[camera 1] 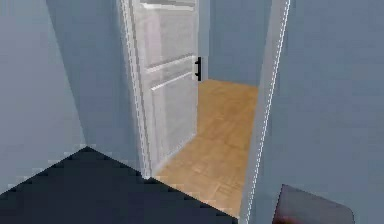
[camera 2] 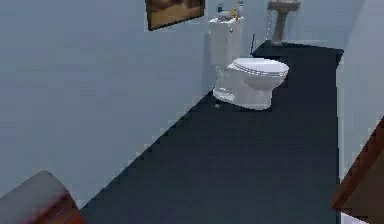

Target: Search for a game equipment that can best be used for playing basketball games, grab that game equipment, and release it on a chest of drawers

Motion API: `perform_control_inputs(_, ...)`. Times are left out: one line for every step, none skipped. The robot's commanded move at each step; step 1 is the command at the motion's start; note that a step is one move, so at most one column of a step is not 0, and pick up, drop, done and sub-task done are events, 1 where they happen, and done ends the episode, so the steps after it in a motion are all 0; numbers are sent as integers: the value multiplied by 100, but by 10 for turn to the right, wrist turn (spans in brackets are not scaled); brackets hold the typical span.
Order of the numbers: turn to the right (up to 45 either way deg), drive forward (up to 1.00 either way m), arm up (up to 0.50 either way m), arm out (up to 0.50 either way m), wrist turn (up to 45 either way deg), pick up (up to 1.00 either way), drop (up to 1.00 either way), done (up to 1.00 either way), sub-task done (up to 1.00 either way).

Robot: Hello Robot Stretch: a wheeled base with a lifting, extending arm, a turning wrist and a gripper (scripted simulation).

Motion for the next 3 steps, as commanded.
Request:
perform_control_inputs(0,95,0,0,0,0,0,0,0)
perform_control_inputs(270,0,0,0,0,0,0,0,0)
perform_control_inputs(0,45,0,0,0,0,0,0,0)
